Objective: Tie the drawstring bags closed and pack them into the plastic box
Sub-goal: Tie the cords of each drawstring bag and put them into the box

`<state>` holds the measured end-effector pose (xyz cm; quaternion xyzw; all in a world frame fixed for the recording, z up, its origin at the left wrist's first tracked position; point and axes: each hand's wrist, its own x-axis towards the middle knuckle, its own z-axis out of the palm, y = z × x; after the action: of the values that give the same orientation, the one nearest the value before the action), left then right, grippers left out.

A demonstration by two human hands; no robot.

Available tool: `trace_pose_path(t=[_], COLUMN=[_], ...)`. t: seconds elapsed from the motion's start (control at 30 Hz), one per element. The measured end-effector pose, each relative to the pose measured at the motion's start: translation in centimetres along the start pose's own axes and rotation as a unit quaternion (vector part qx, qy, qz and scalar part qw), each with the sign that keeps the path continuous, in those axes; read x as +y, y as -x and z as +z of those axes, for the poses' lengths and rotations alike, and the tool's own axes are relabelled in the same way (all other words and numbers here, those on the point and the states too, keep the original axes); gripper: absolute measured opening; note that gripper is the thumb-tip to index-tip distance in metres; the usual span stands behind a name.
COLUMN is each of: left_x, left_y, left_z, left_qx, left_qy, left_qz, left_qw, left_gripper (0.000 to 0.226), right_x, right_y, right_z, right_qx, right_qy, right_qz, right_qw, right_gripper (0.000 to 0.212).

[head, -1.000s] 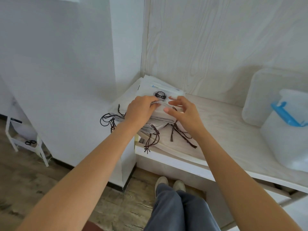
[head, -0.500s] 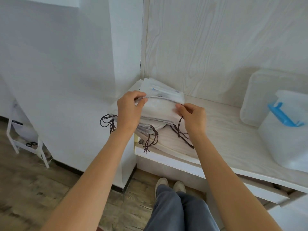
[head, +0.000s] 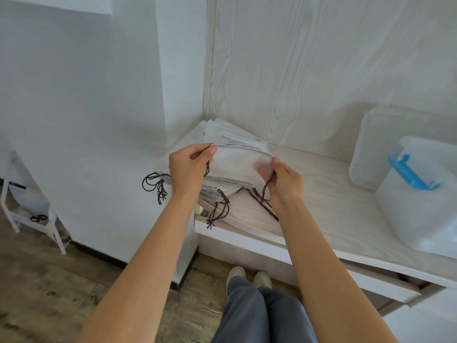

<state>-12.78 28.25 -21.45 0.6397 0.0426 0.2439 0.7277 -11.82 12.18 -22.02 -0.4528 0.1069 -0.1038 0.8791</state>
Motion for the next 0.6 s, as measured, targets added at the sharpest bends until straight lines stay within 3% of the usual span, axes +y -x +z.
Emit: trace_pose_path(t=[0.17, 0.33, 0.47, 0.53, 0.6], left_x=[0.1, 0.3, 0.8, 0.6, 0.4], left_y=[0.3, -0.3, -0.5, -0.6, -0.8], left_z=[0.2, 0.5, 1.1, 1.1, 1.0], left_qx=[-0.005, -0.032, -0.043, -0.038, -0.027], left_qy=[0.095, 0.237, 0.375, 0.443, 0.463], left_qz=[-0.077, -0.120, -0.186, -0.226, -0.237], left_qw=[0.993, 0.963, 0.907, 0.867, 0.854], left_gripper=[0.017, 0.022, 0.031, 0.025, 0.017], right_x=[-0.3, -0.8, -1.0, -1.1, -1.4], right_y=[-0.1, -0.1, -0.6, -0.9, -1.4], right_z=[0.5, 1.2, 1.4, 1.1, 0.7], right_qx=[0.009, 0.022, -0.048, -0.079, -0.084], right_qy=[-0.084, -0.060, -0.087, -0.121, -0.123], right_qz=[0.059, 0.098, 0.113, 0.102, 0.095], right_qw=[0.995, 0.993, 0.989, 0.984, 0.984], right_gripper=[0.017, 0.021, 0.027, 0.028, 0.025])
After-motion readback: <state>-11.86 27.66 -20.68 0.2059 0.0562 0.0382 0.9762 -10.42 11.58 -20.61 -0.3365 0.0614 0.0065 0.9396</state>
